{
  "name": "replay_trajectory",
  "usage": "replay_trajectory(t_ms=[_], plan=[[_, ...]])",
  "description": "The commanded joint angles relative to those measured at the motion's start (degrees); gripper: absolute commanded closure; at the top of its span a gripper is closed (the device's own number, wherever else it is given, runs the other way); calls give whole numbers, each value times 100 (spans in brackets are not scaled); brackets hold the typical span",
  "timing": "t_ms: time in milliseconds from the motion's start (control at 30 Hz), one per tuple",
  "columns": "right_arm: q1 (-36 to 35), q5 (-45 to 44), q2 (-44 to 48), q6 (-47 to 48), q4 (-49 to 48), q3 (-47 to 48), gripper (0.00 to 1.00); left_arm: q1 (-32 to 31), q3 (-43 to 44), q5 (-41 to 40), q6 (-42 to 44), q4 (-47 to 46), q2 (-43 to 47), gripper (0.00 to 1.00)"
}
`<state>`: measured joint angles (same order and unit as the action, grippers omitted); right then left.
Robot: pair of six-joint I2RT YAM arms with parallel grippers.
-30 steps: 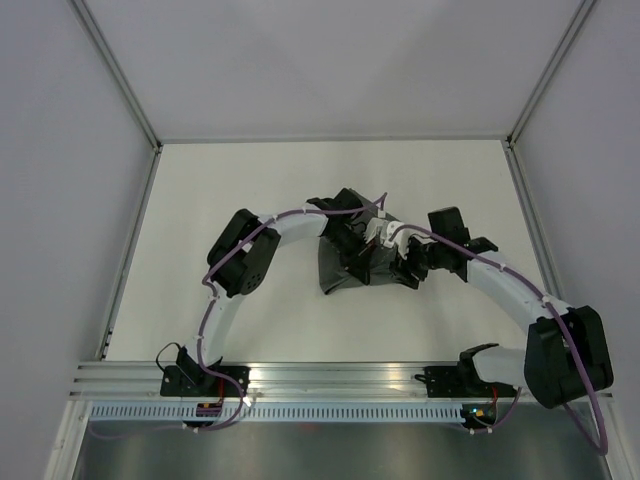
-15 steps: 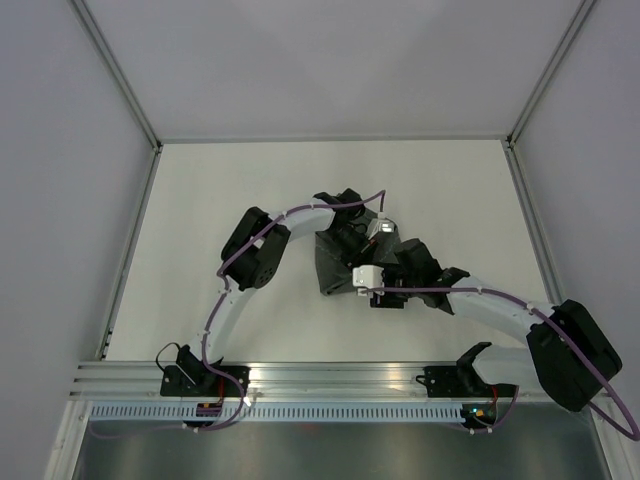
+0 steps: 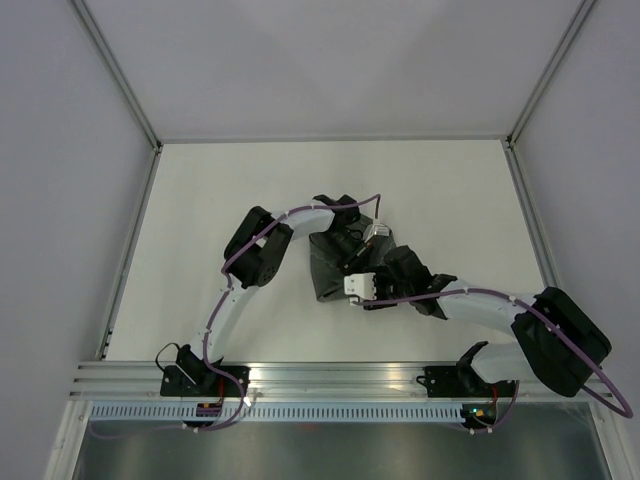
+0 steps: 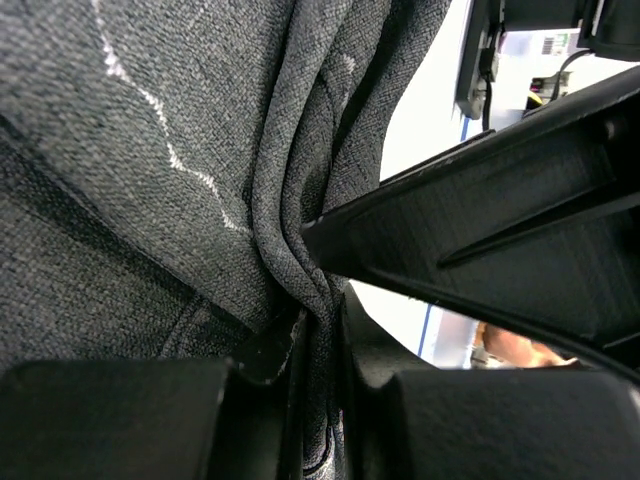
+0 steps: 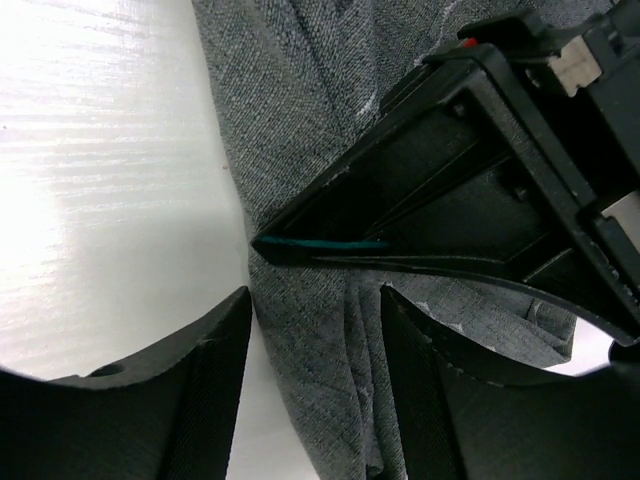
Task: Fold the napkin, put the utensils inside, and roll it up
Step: Roll the napkin at the center of the board.
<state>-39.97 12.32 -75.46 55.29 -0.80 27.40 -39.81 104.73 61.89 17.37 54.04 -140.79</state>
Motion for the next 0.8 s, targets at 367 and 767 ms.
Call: replay_trajectory(t_ms=[367,767], plan=[[-134,201,-732,457,993,503,51,105,-23,-599,285,326,-493,98],[-126,596,-1286,483,2250,1144,72,210,-40,-502,180,99,-204,73]])
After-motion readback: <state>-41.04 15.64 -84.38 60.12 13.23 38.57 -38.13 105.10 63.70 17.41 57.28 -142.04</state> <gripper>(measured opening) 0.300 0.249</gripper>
